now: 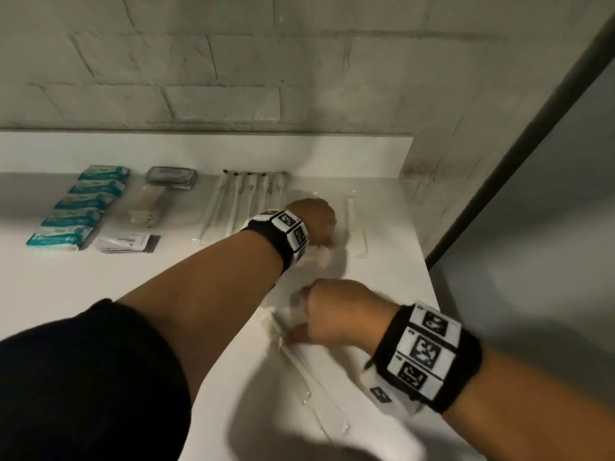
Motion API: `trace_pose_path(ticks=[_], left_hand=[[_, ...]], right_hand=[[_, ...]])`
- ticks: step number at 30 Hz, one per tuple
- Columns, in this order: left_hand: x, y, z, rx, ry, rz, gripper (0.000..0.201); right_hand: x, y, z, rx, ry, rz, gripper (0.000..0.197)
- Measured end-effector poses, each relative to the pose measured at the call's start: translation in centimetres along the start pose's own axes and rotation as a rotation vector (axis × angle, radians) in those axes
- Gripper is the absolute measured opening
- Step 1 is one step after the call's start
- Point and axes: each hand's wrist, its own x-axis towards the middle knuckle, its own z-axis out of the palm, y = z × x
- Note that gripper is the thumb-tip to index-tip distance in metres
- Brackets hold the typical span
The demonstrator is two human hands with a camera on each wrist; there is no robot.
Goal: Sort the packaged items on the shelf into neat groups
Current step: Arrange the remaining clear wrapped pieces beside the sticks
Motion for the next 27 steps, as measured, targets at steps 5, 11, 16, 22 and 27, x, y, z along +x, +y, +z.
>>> trace_pose_path(ticks=[5,11,16,22,27], left_hand=[[0.1,-0.4,0.6,-0.057,0.033,-0.033,0.055],[0.0,-0.5,0.8,-0.118,0.032,-0.064,0.056],[0.6,-0.8,1.1,-0.165,0.043,-0.072,0.044],[0.9,-0.2,1.3,-0.214,0.205,-0.038,0.053],[1.5,2.5,1.3,-0.07,0.141,0.016,0.063]], right_hand=[[-0.2,-2.4,2.4,-0.134,-0.033,-0.022,0.062],[0.8,3.2,-0.1,0.156,-0.092,0.174,0.025],[0.0,8.0,-3.5,0.63,-0.025,0.359,0.025],[2.5,14.6,-5.5,0.402,0.405,0.425,0.053],[3.6,16.0,-4.0,0.1,0.182,0.328,0.069]])
